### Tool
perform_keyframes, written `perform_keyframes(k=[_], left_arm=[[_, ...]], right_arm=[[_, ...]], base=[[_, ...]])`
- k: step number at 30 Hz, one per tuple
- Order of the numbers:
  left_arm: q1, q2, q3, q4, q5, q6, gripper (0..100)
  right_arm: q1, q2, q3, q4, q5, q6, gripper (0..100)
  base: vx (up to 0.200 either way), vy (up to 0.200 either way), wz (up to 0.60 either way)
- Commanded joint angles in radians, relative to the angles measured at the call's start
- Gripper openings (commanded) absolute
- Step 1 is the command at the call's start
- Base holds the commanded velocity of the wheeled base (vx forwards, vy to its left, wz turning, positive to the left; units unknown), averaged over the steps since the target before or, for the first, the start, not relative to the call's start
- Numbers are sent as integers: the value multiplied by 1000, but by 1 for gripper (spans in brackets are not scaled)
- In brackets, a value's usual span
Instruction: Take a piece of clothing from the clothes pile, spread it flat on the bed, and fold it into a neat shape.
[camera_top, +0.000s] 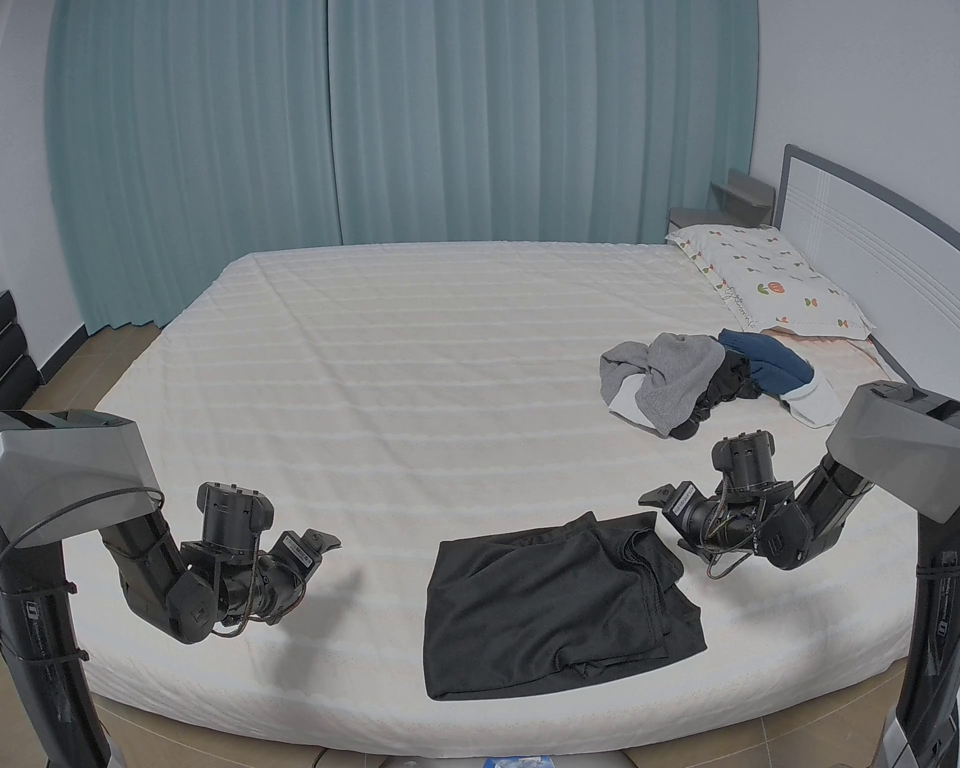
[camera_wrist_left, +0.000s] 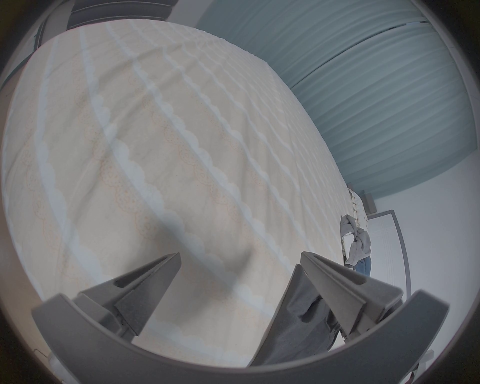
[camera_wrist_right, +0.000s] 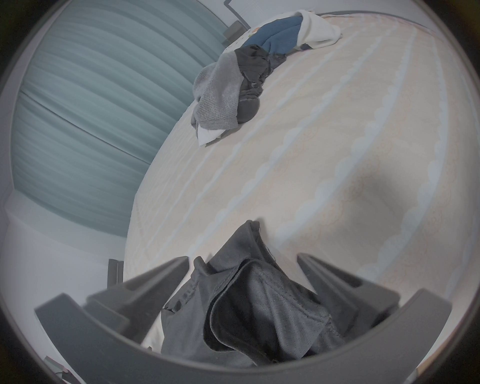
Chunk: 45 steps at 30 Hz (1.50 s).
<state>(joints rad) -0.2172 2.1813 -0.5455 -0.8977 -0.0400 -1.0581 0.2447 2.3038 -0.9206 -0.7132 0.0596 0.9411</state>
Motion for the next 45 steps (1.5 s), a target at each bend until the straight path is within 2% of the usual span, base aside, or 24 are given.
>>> perform_keyframes(k=[1,2,3,4,6,12,23,24,28,36,45], left_arm=[[-1,3,1,-1,0,0,100],[1,2,-1,-1,0,0,100],[1,2,1,-1,0,0,100],[1,2,1,-1,0,0,100],[1,3,1,-1,0,0,100],[-1,5,-1,-1,0,0,100],[1,5,-1,-1,0,0,100],[1,5,-1,-1,0,0,100],[1,6,-2,-1,0,0,100],[2,6,-2,-1,0,0,100],[2,6,-2,-1,0,0,100]], right_arm=[[-15,-43,23,-26,29,10,100],[-16,-64,54,-54,68,13,100],[-16,-66,55,-57,71,12,100],[-12,-80,83,-95,103,4,100],[2,-86,108,-120,117,-8,100],[64,-60,100,-112,115,-73,100],[76,51,17,-97,117,-157,100],[76,57,13,-95,117,-168,0],[65,80,-9,-95,117,-220,0],[-22,100,-55,-92,123,-215,0],[-35,134,-57,-111,174,-177,0]], base=[[0,0,0],[0,0,0],[0,0,0],[0,0,0],[0,0,0],[0,0,0],[0,0,0],[0,0,0],[0,0,0],[0,0,0],[0,0,0]])
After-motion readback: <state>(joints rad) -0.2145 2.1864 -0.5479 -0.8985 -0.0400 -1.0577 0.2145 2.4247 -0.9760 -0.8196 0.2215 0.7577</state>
